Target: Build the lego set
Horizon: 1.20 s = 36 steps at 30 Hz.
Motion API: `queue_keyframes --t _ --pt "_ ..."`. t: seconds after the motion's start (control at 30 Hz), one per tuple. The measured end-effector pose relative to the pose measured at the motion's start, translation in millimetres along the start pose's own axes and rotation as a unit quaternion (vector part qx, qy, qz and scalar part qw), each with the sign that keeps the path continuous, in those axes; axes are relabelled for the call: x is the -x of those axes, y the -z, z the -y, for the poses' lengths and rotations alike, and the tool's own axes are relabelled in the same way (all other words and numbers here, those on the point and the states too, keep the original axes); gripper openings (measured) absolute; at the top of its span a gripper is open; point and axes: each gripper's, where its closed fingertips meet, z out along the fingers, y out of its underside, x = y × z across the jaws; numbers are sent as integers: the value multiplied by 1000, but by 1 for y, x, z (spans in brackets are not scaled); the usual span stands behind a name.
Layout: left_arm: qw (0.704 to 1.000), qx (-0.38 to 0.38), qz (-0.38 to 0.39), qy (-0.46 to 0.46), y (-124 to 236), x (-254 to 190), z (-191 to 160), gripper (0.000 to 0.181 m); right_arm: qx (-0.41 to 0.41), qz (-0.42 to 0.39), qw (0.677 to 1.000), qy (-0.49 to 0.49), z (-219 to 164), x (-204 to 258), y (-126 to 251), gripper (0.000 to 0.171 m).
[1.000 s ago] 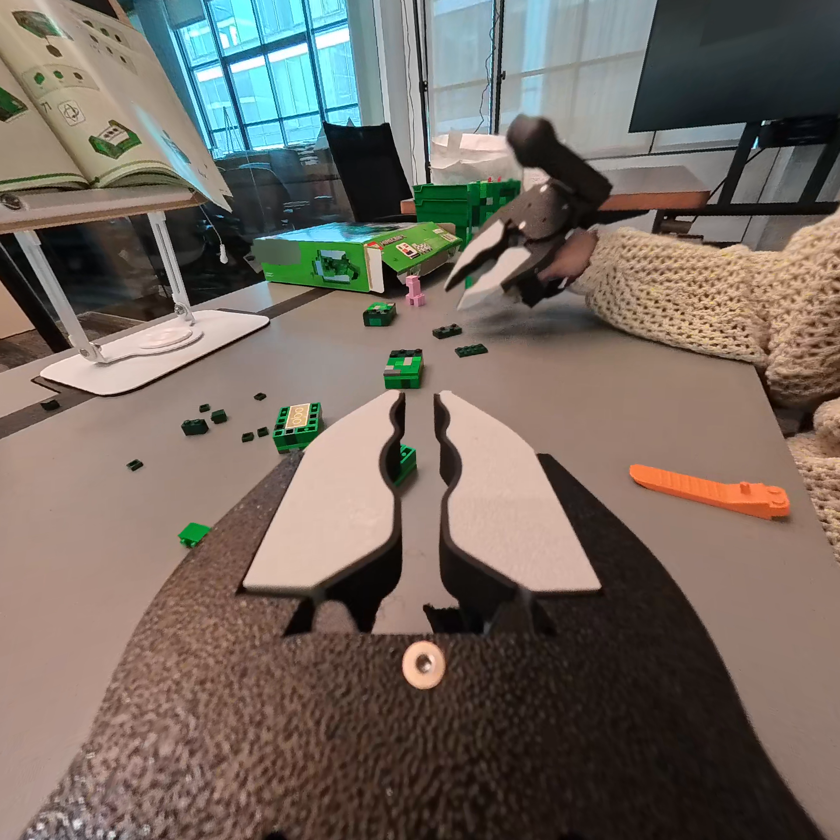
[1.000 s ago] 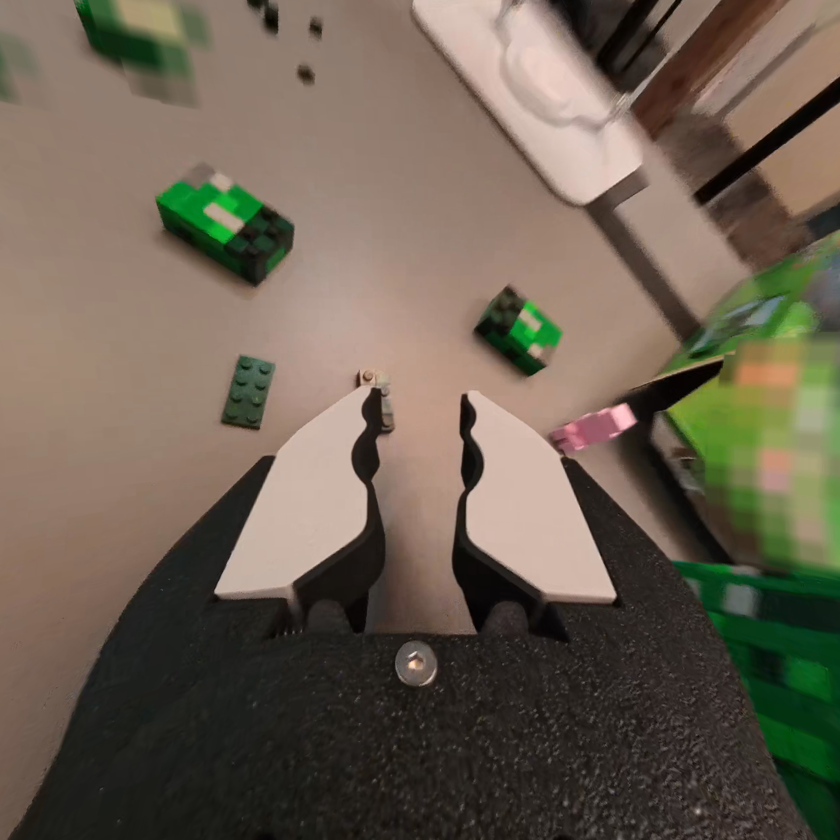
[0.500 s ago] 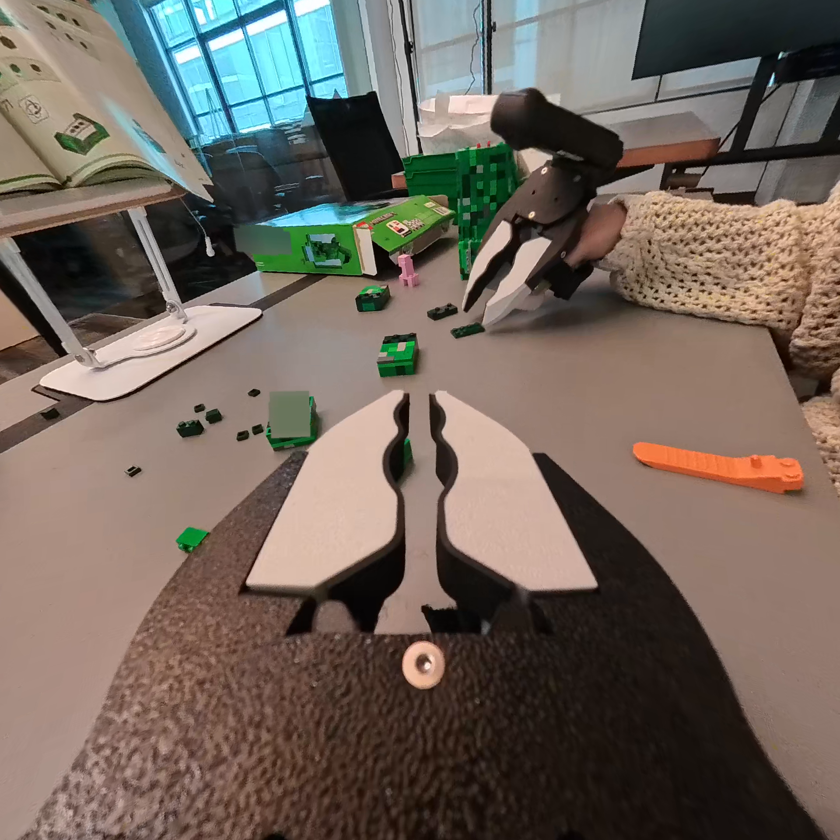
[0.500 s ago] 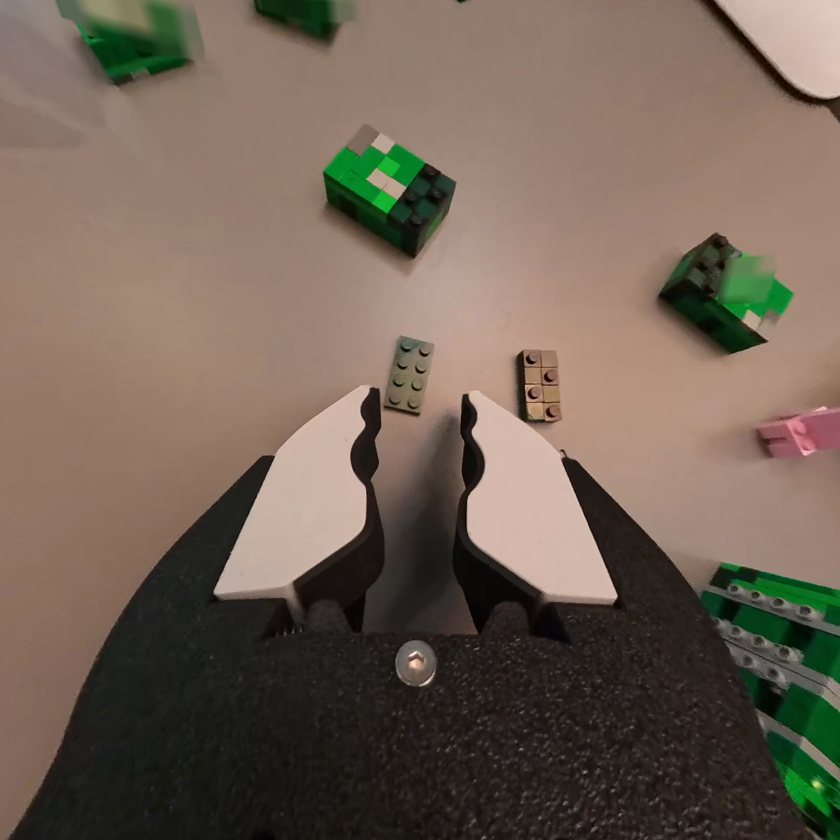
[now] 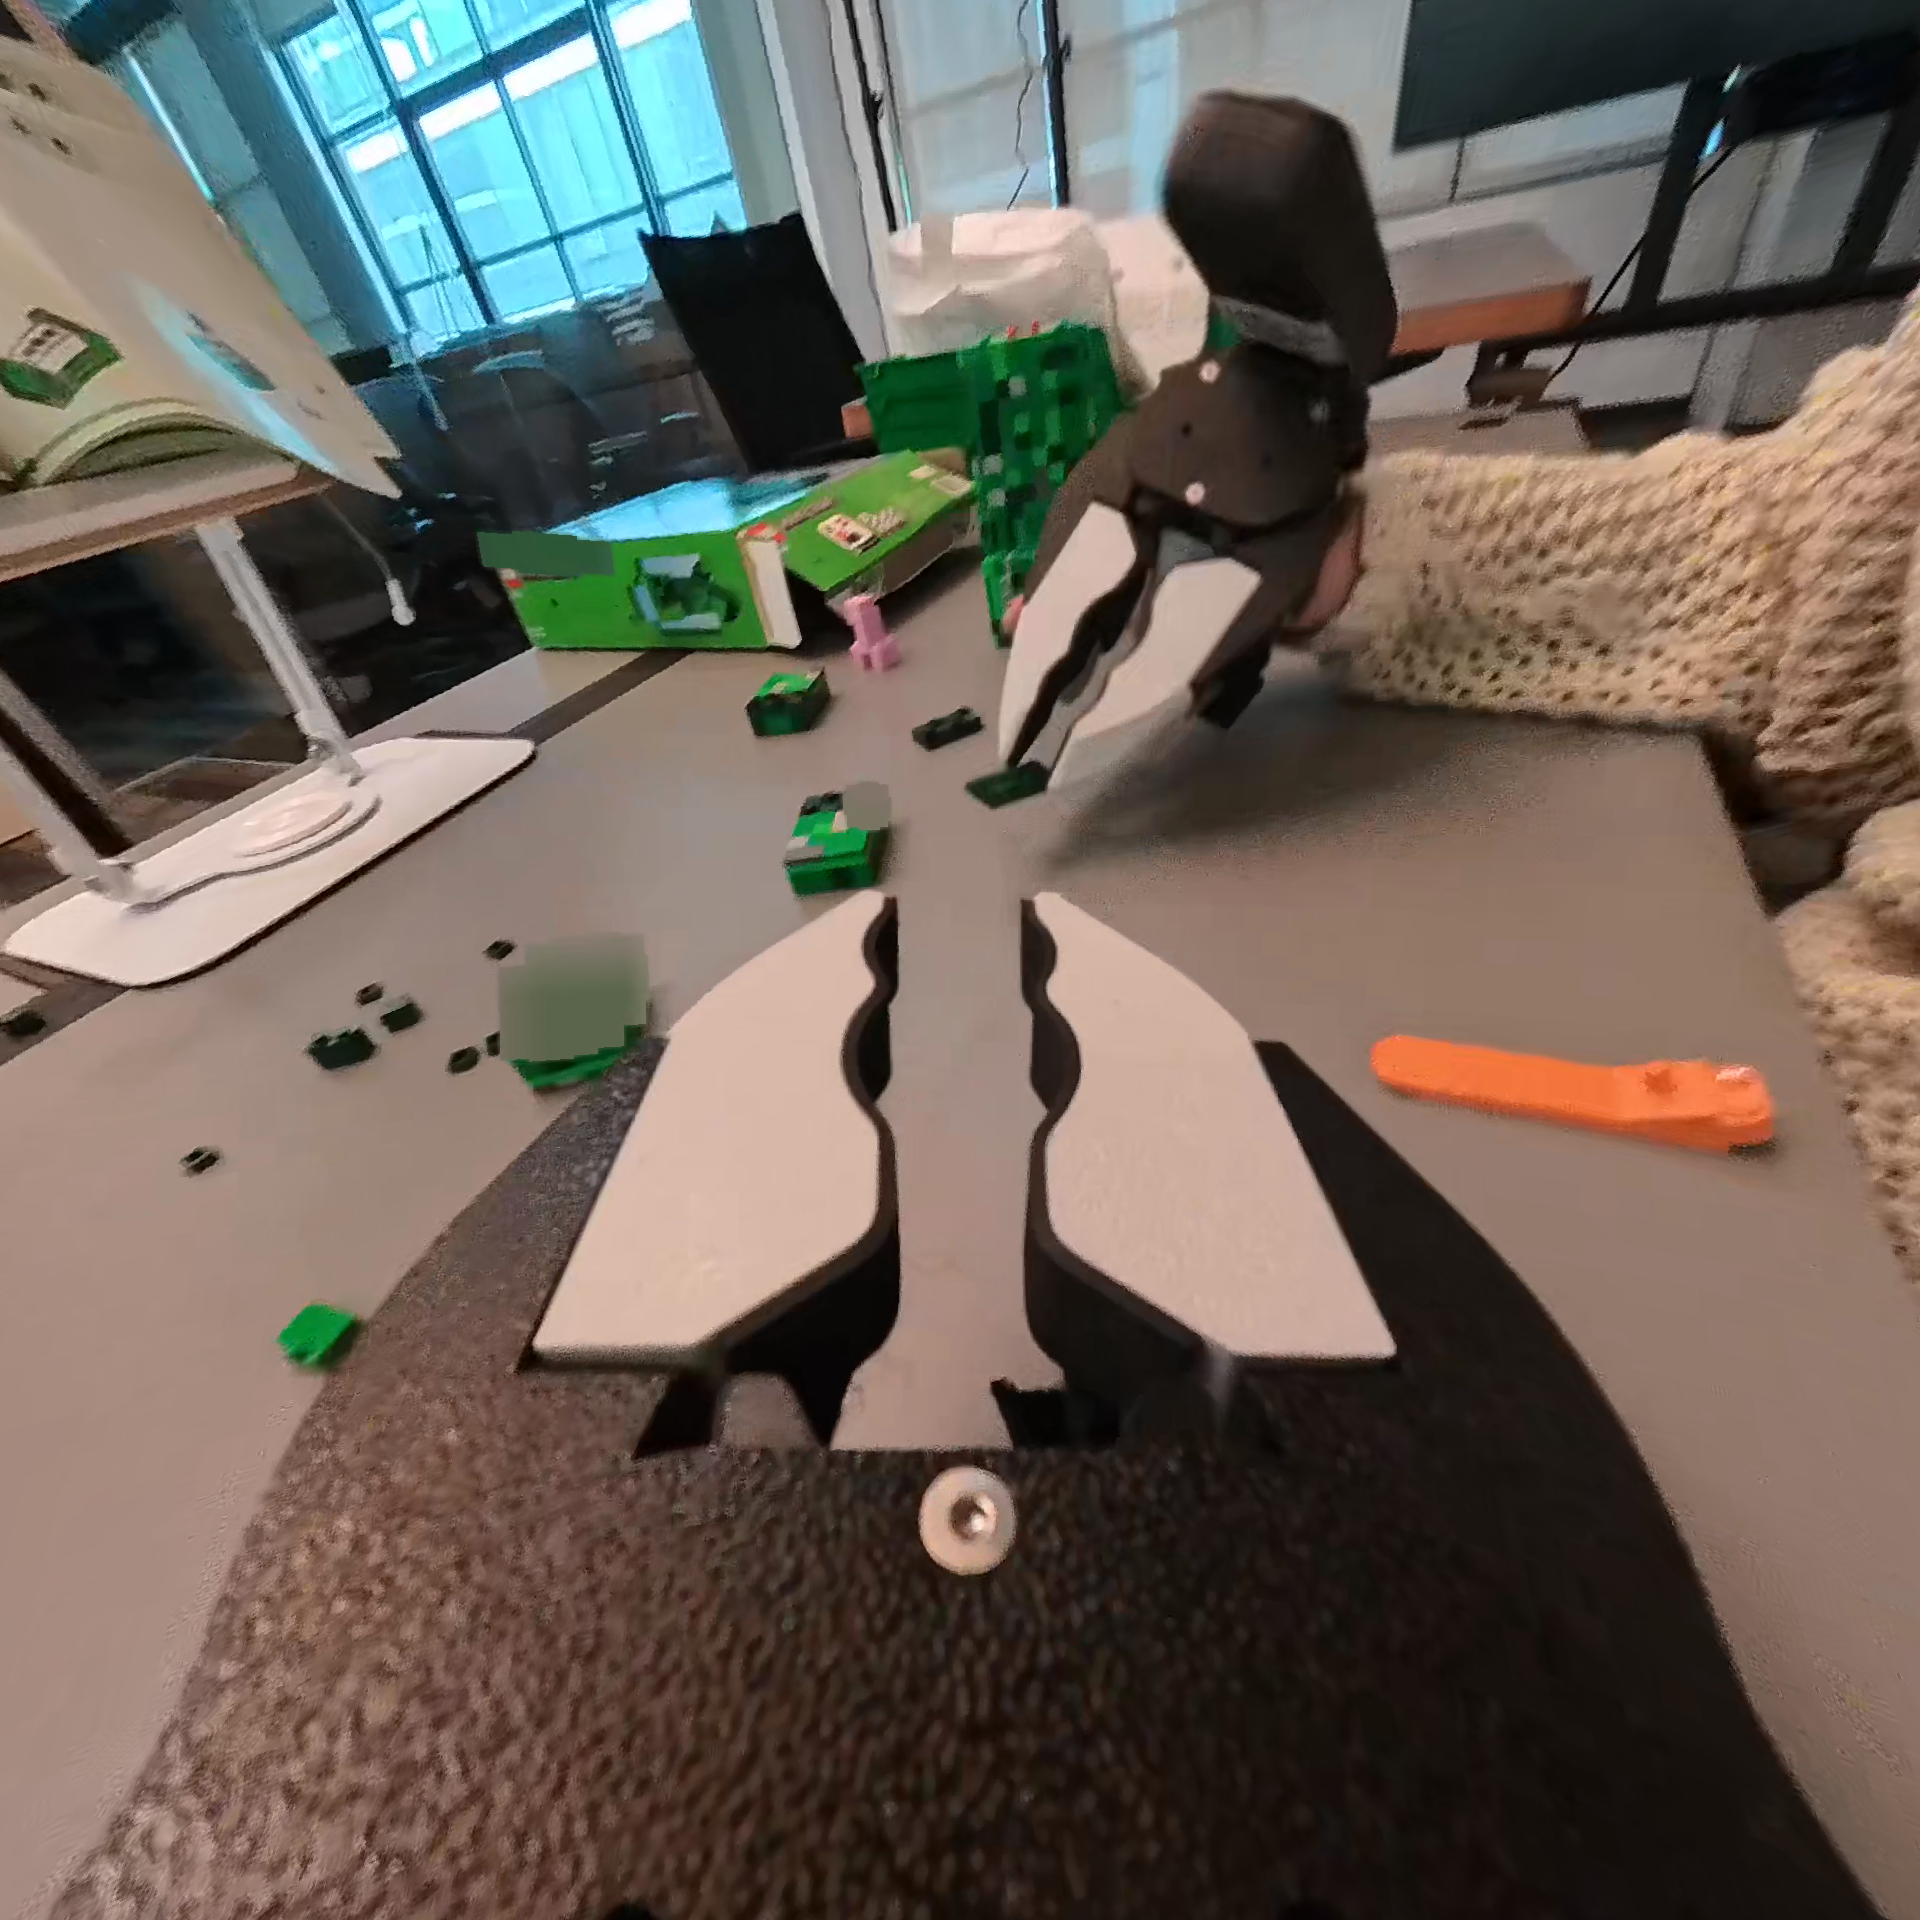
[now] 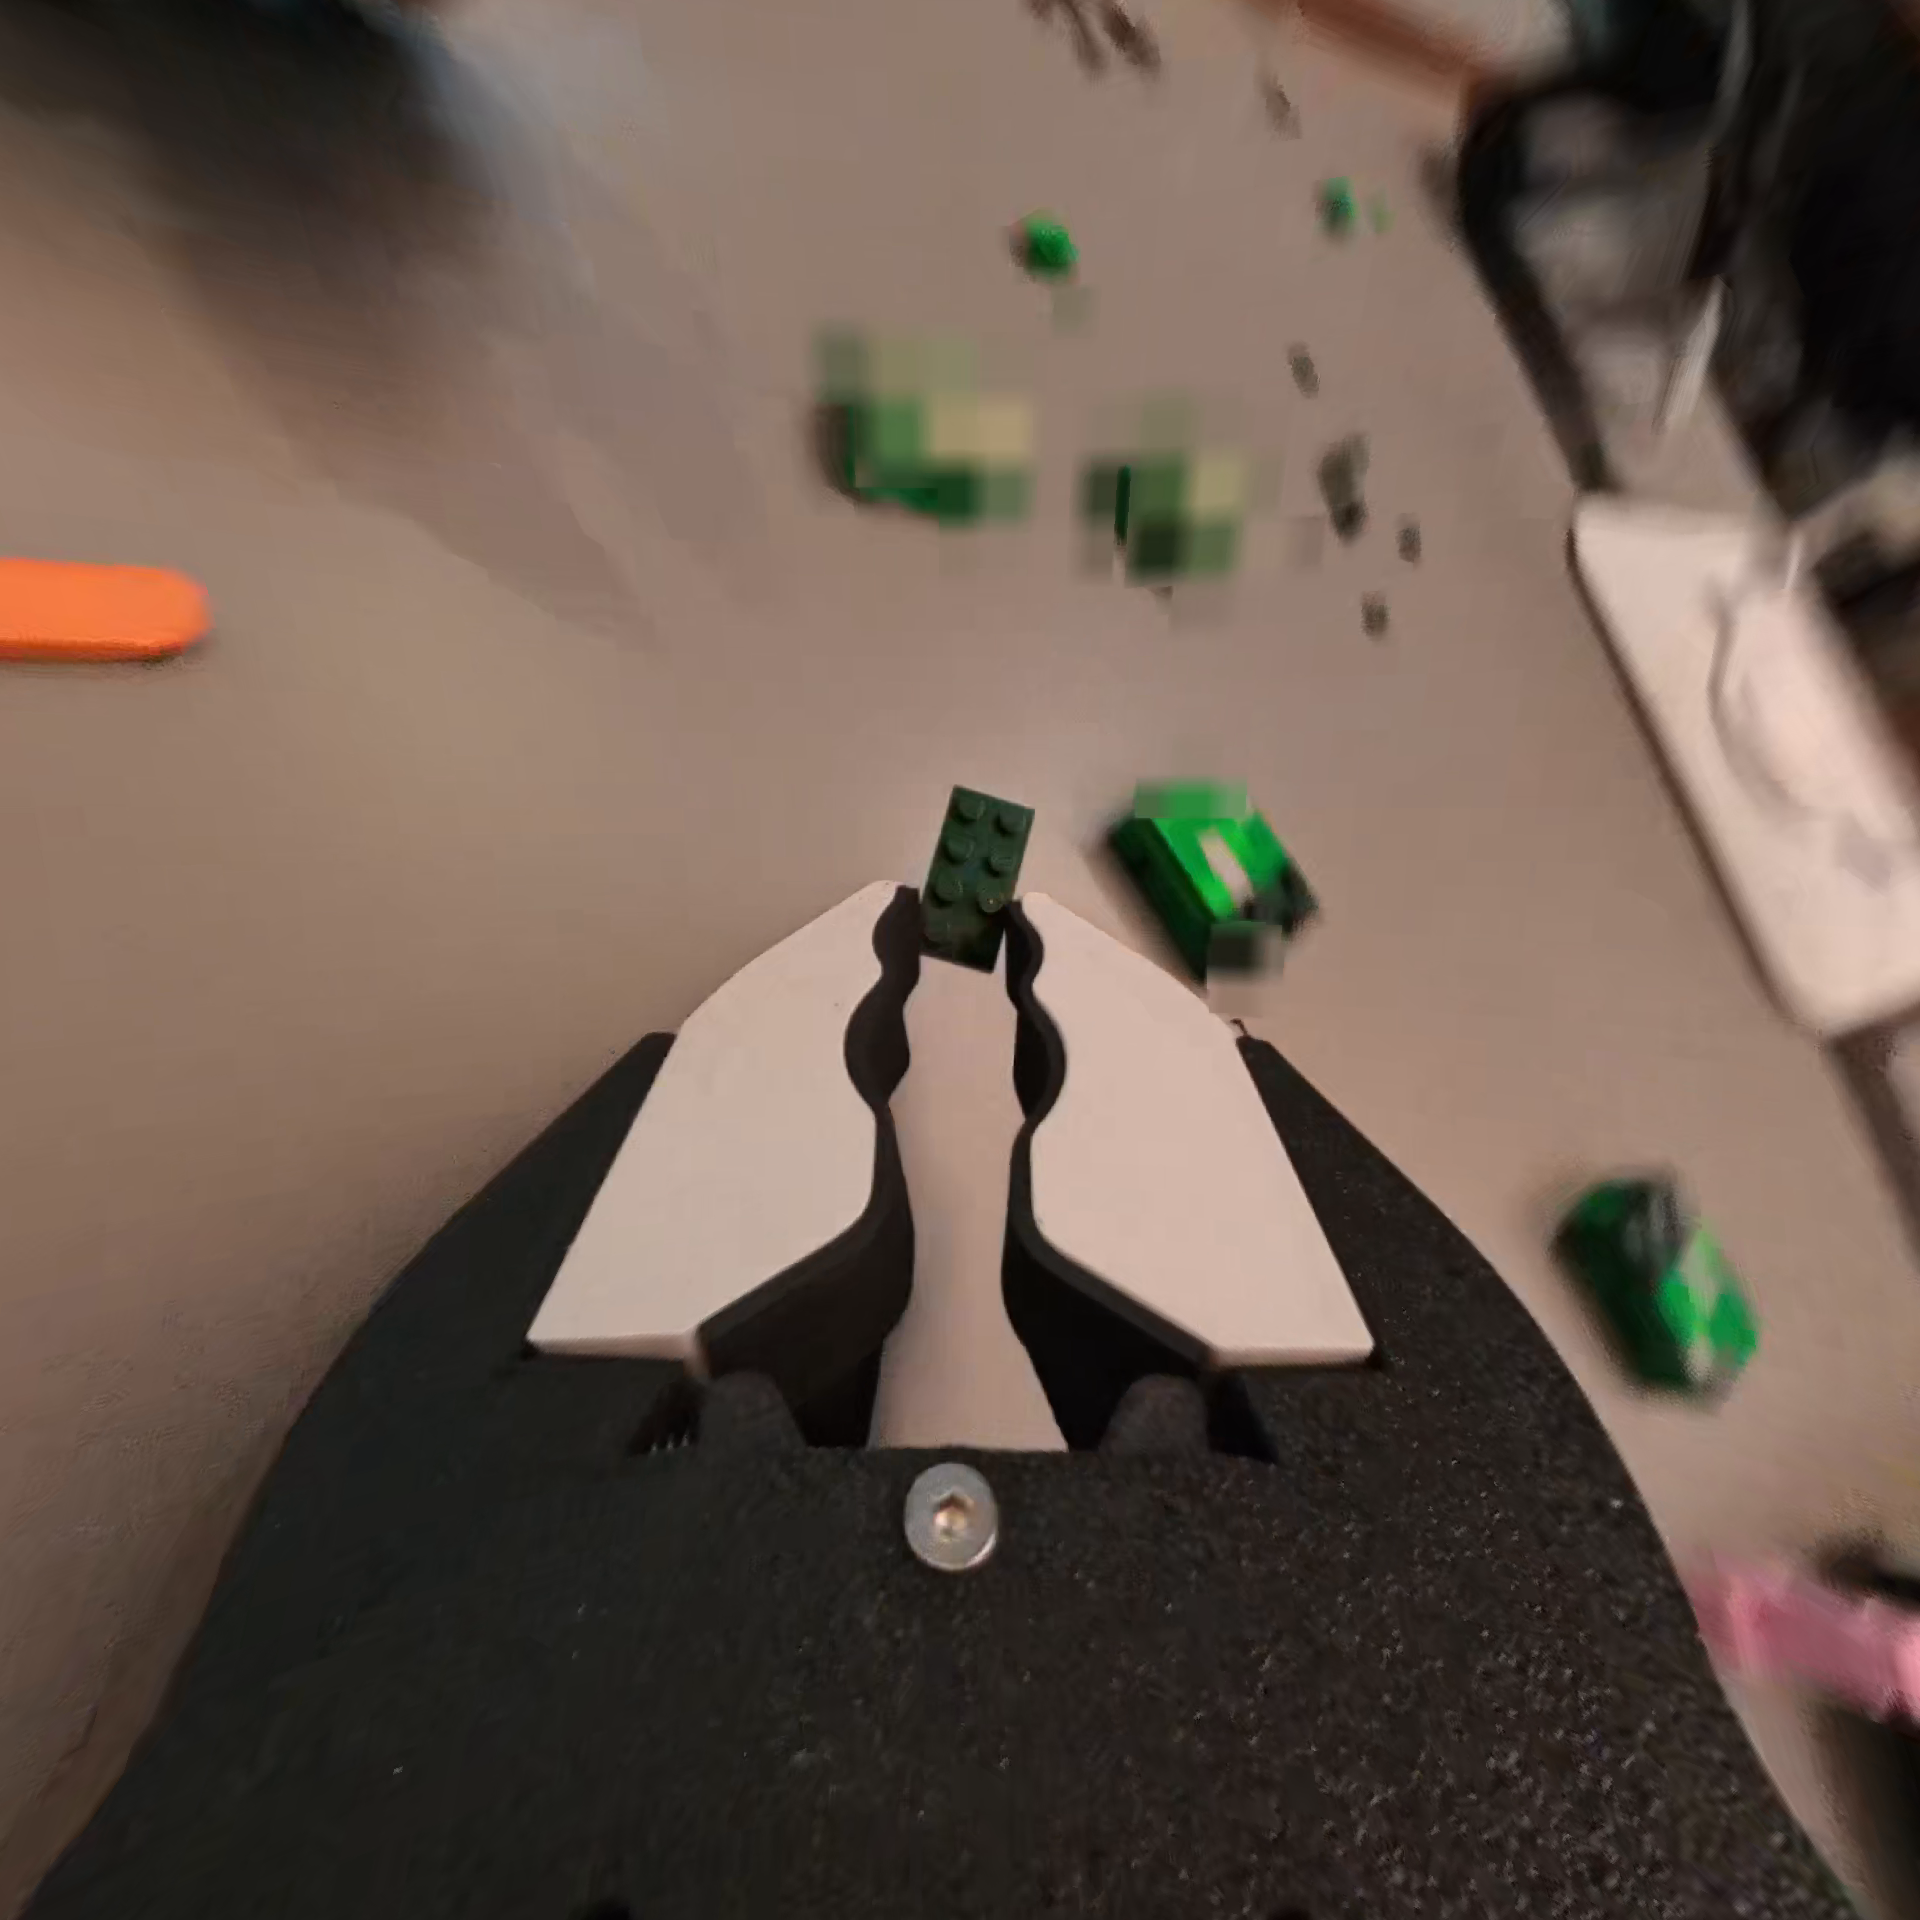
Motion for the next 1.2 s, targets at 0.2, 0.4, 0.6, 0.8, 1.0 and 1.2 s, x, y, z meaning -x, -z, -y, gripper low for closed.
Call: queue_keyframes --t 0.2,0.4,0.6,0.8,1.0,1.2 --pt "995 26 -87 29 -26 -37 0 38 -120 64 976 168 60 62 -3 15" --pt "987 83 -131 -50 -40 -67 -14 32 -144 113 967 178 71 81 -2 15" --pt "987 72 -134 -56 -39 -67 -12 17 -150 125 965 173 73 84 -2 15" --pt "984 85 -131 -85 -37 -66 -18 18 -151 137 965 165 72 85 0 15" --pt "990 77 -73 -93 -35 -49 -14 16 -178 88 971 133 80 69 1 17" --pt "995 57 69 -51 -11 9 -7 16 -174 46 984 2 73 24 0 31"
